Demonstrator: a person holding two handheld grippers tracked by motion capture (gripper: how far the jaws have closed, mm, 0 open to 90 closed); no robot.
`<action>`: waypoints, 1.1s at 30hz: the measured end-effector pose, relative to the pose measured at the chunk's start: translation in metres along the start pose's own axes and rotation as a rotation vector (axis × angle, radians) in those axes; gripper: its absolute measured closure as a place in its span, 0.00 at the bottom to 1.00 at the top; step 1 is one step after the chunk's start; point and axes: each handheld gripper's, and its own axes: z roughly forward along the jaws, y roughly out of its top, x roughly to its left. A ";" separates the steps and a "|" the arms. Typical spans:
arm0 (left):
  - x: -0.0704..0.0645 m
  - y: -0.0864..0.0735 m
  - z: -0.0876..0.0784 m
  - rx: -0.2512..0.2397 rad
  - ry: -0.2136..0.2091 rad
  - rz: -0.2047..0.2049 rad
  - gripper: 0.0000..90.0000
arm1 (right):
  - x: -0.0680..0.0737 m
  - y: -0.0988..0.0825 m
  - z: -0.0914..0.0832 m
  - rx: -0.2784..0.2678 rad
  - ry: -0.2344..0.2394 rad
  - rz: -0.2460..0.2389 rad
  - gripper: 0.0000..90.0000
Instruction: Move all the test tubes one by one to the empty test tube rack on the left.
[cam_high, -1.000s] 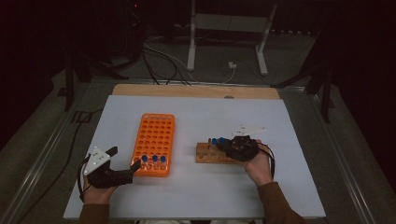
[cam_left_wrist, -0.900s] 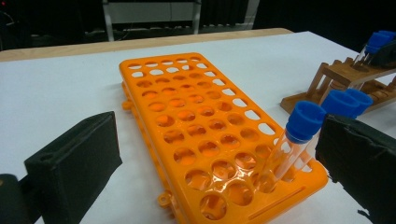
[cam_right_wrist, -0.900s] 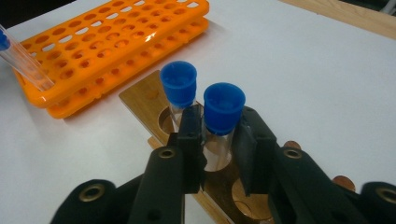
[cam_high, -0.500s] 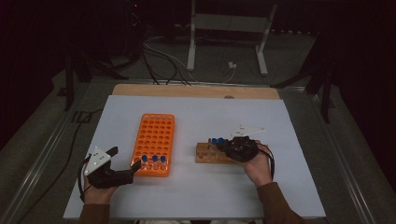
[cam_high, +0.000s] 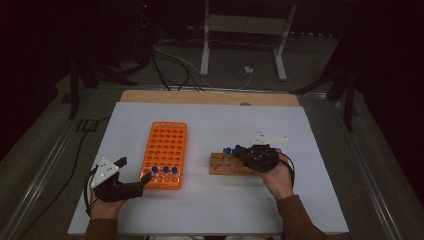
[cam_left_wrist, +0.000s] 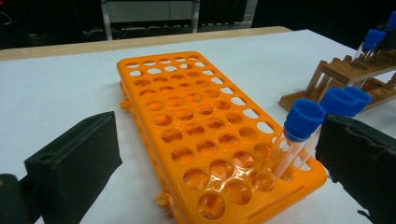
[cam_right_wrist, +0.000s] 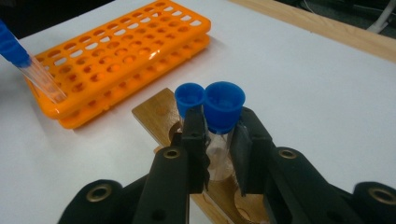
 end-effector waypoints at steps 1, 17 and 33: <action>0.000 0.000 0.000 0.000 0.000 0.000 0.01 | 0.000 0.001 -0.001 -0.001 0.000 -0.001 0.85; -0.001 0.001 0.000 0.004 0.005 0.011 0.01 | 0.002 0.020 -0.020 -0.048 -0.006 -0.005 0.85; -0.002 0.001 0.001 0.005 0.005 0.014 0.01 | 0.003 0.043 -0.043 -0.086 -0.021 -0.033 0.86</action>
